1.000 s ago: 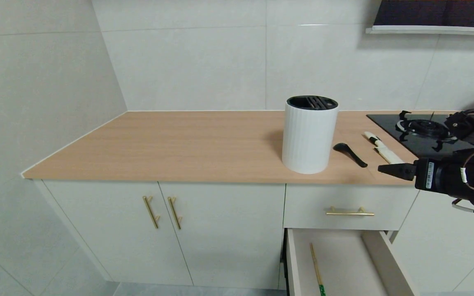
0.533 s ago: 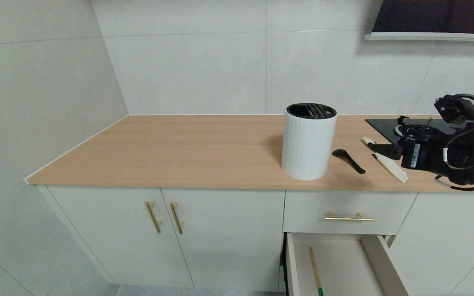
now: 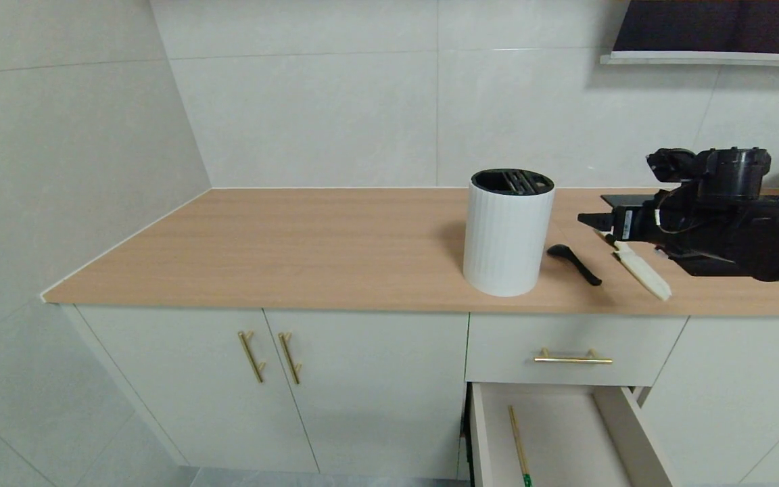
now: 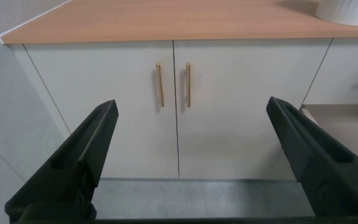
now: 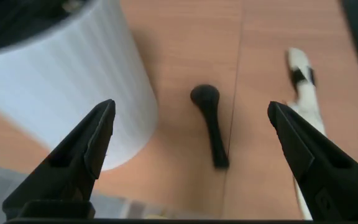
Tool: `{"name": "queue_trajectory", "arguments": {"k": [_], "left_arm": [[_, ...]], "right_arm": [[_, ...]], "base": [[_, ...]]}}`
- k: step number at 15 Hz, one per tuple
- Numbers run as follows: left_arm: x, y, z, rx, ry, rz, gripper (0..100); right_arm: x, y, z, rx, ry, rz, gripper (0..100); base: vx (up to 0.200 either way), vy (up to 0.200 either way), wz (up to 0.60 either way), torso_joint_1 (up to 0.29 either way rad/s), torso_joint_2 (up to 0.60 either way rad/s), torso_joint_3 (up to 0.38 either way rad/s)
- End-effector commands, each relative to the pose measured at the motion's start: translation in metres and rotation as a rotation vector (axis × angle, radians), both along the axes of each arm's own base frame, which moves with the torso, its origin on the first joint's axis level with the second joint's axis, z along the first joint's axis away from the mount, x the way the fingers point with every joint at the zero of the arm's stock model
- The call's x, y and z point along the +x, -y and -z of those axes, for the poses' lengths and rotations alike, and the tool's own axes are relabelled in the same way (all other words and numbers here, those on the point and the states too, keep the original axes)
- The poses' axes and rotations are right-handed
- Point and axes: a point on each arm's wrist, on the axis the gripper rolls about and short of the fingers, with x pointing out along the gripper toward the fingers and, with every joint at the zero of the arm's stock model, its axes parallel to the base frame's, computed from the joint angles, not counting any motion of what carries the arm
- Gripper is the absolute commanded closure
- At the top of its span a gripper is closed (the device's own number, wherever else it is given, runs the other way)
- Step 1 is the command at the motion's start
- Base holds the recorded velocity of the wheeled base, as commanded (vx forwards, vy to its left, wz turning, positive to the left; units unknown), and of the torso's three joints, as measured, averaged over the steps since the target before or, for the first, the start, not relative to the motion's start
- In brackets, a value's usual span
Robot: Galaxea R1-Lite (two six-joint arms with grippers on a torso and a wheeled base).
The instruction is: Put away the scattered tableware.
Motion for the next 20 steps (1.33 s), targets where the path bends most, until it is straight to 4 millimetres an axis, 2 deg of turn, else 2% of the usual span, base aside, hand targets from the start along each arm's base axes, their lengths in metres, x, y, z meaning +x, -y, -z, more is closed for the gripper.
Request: {"name": "queue_trajectory", "arguments": {"k": [1, 3, 7, 13, 15, 20], "left_arm": [[0.000, 0.000, 0.000, 0.000, 0.000, -0.002, 0], [0.000, 0.000, 0.000, 0.000, -0.002, 0.000, 0], [0.000, 0.000, 0.000, 0.000, 0.000, 0.000, 0], [0.000, 0.000, 0.000, 0.000, 0.000, 0.001, 0], [0.000, 0.000, 0.000, 0.000, 0.000, 0.000, 0], [0.000, 0.000, 0.000, 0.000, 0.000, 0.000, 0]], "right_arm": [[0.013, 0.005, 0.043, -0.001, -0.104, -0.072, 0], [0.015, 0.007, 0.062, -0.108, -0.123, -0.117, 0], [0.032, 0.007, 0.088, -0.114, -0.134, -0.110, 0], [0.054, 0.013, 0.106, -0.126, -0.110, -0.061, 0], [0.065, 0.021, 0.116, -0.138, -0.113, -0.003, 0], [0.069, 0.022, 0.125, -0.147, -0.131, 0.017, 0]], "base": [[0.000, 0.000, 0.00, 0.000, 0.00, 0.000], [0.000, 0.000, 0.00, 0.000, 0.00, 0.000], [0.000, 0.000, 0.00, 0.000, 0.00, 0.000], [0.000, 0.000, 0.00, 0.000, 0.00, 0.000], [0.000, 0.000, 0.00, 0.000, 0.00, 0.000], [0.000, 0.000, 0.00, 0.000, 0.00, 0.000]]}}
